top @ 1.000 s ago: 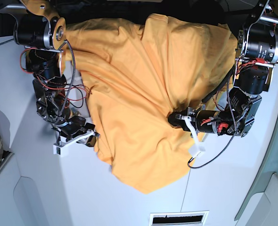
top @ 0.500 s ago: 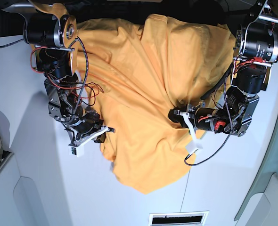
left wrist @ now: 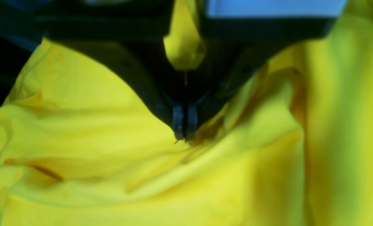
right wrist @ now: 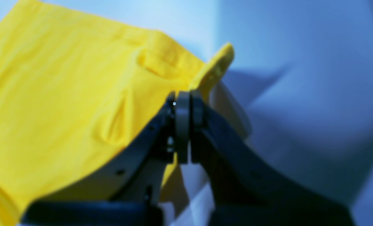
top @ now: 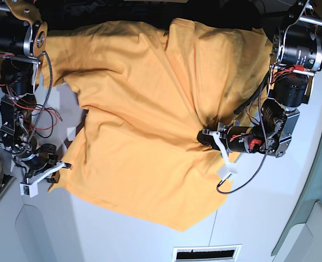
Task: Layout the t-shirt on the table in an organized manner, then fold the t-shirt properly
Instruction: 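Drag the shirt edge with the right gripper to spread the fabric, then pull the shirt flat with both grippers, stretching it between them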
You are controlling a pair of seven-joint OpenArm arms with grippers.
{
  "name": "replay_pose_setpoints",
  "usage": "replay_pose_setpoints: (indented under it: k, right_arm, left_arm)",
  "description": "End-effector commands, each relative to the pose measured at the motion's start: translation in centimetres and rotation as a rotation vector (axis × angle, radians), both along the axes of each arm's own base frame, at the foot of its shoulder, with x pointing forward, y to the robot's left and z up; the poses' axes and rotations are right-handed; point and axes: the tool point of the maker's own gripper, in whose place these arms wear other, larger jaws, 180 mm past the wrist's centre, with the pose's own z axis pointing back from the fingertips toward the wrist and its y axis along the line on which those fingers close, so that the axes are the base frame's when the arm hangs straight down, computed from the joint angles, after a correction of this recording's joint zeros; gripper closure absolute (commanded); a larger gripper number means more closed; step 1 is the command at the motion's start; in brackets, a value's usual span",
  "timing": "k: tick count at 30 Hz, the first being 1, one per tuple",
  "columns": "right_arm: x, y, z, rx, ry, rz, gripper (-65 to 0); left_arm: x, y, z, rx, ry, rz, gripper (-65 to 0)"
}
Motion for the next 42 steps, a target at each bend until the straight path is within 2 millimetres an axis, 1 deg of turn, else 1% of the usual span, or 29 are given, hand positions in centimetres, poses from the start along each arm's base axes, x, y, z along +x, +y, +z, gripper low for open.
replay_pose_setpoints:
  k: [1, 2, 4, 5, 6, 7, 9, 10, 12, 14, 16, 17, 18, 19, 20, 22, 24, 27, 29, 33, 36, 38, 40, 42]
  right_arm:
    - [1.2, -1.9, 2.3, -0.012, -0.066, -0.034, 0.0]
    - [0.9, -2.9, 2.2, -0.015, -0.062, -0.063, -7.1]
    - [-0.1, -4.7, 1.5, -0.011, -0.046, -0.135, -24.7]
    - [-0.6, -5.3, 1.0, -0.002, -0.038, -0.156, -31.8]
    - [-1.2, -5.8, 0.6, 0.011, -0.03, -0.175, -36.5]
    - [-1.8, -6.1, 0.1, 0.038, -0.014, -0.196, -38.2]
    - [-3.3, -6.3, -1.3, 0.107, 0.039, -0.226, -38.1]
    - [-3.8, -6.0, -1.6, 0.153, 0.055, -0.221, -38.1]
    - [-4.9, -4.7, -2.0, 0.256, 0.076, -0.184, -38.1]
    - [-5.9, -2.7, -1.5, 0.363, 0.06, -0.114, -38.0]
    - [-7.3, -1.1, -0.9, 0.451, 0.064, -0.079, -37.9]
    - [-8.0, -0.1, -0.6, 0.487, 0.069, -0.06, -36.9]
    - [-8.9, 0.8, -0.2, 0.512, 0.075, -0.036, -33.3]
    - [-9.7, 1.8, 0.2, 0.532, 0.078, -0.009, -27.4]
    - [-10.6, 2.7, 0.7, 0.547, 0.078, 0.018, -19.5]
    - [-12.2, 4.2, 1.8, 0.563, 0.069, 0.061, -0.9]
    - [-13.7, 5.1, 2.6, 0.551, 0.062, 0.09, 0.0]
    - [-16.1, 5.6, 2.8, 0.511, 0.08, 0.111, 0.0]
    - [-18.0, 5.6, 2.3, 0.496, 0.112, 0.115, 0.0]
    - [-21.9, 5.8, 0.2, 0.507, 0.197, 0.099, 0.0]
    - [-24.5, 6.2, -1.3, 0.512, 0.263, 0.093, 0.0]
    - [-25.9, 6.8, -2.1, 0.515, 0.3, 0.104, 0.0]
    - [-26.9, 7.4, -2.9, 0.493, 0.325, 0.121, 0.0]
    - [-27.6, 7.8, -4.0, 0.423, 0.344, 0.134, 0.0]
  left_arm:
    - [0.5, 0.9, 0.3, 0.047, -0.003, -0.001, 0.0]
    - [0.5, 1.0, 0.2, 0.047, -0.001, -0.001, 0.0]
    - [0.4, 0.9, 0.2, 0.046, 0.0, 0.0, 0.0]
    - [0.3, 0.9, 0.1, 0.045, 0.0, 0.0, 0.0]
    - [0.4, 0.9, 0.1, 0.044, -0.003, 0.002, 0.0]
    - [0.4, 0.8, 0.1, 0.042, -0.006, 0.002, 0.0]
    - [0.5, 0.6, 0.2, 0.038, -0.008, 0.001, 0.0]
    - [0.5, 0.6, 0.2, 0.037, -0.01, 0.002, 0.0]
    - [0.7, 0.4, 0.3, 0.031, -0.017, 0.004, 0.0]
    - [0.7, 0.2, 0.3, 0.028, -0.02, 0.004, 0.0]
    - [0.7, 0.3, 0.3, 0.03, -0.02, 0.003, 0.0]
    - [0.7, 0.4, 0.2, 0.035, -0.019, 0.002, 0.0]
    - [0.7, 0.4, 0.2, 0.038, -0.02, 0.0, 0.0]
    - [0.7, 0.4, 0.2, 0.037, -0.022, 0.001, 0.0]
    - [0.8, 0.3, 0.3, 0.034, -0.026, 0.003, 0.0]
    - [1.1, 0.2, 0.5, 0.023, -0.035, 0.01, 0.0]
    - [1.5, -0.5, 1.3, -0.027, -0.046, 0.01, 0.0]
    - [1.7, -3.2, 4.4, -0.169, -0.074, -0.053, 0.0]
    - [1.9, -4.6, 6.6, -0.227, -0.091, -0.085, 0.0]
    - [2.3, -5.8, 9.3, -0.253, -0.14, -0.146, 0.0]
    - [2.8, -6.2, 10.0, -0.272, -0.172, -0.138, 0.0]
    - [3.5, -6.3, 9.8, -0.248, -0.212, -0.127, 0.0]
    - [4.2, -6.1, 9.5, -0.196, -0.262, -0.125, 0.0]
    - [4.7, -6.2, 9.1, -0.147, -0.294, -0.132, 0.0]
